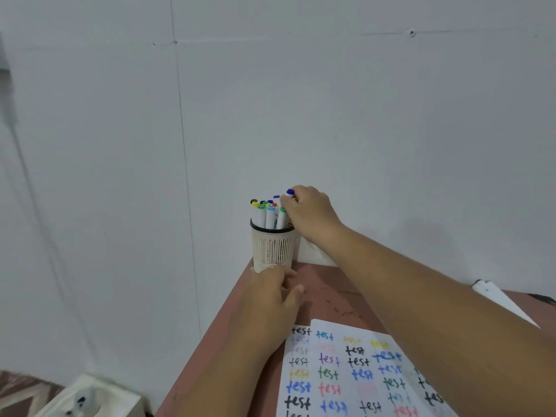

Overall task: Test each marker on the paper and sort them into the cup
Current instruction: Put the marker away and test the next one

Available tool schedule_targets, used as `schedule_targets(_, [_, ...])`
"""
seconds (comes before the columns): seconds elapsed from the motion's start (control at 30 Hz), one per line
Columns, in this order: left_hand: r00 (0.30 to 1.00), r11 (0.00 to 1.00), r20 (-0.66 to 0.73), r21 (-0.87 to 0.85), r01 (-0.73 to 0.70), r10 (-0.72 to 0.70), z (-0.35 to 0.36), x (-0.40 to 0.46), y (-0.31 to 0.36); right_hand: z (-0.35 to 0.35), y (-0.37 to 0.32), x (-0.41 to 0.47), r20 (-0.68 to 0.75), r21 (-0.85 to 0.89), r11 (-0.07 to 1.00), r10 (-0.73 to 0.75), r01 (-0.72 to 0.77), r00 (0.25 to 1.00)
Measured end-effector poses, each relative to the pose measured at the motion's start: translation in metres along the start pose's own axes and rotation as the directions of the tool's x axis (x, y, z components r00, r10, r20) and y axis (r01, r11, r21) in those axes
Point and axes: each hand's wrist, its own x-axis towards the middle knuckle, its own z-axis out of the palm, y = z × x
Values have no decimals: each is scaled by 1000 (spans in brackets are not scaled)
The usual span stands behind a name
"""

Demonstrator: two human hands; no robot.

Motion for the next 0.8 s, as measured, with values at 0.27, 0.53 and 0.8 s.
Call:
schedule_targets(0.27, [998, 997, 35, -53, -49, 51, -3, -5, 8, -18, -1, -18, -55, 89, 996, -18, 23, 998])
schedule_targets(0.53, [978, 981, 101, -76, -177, 184, -11, -24, 19, -85, 50, -112, -25, 170, 981, 104, -98, 994])
schedule_targets(0.8, [931, 946, 170, -68, -316, 323, 11, -32, 85, -157, 125, -209, -49, 32, 954, 299, -297, 953])
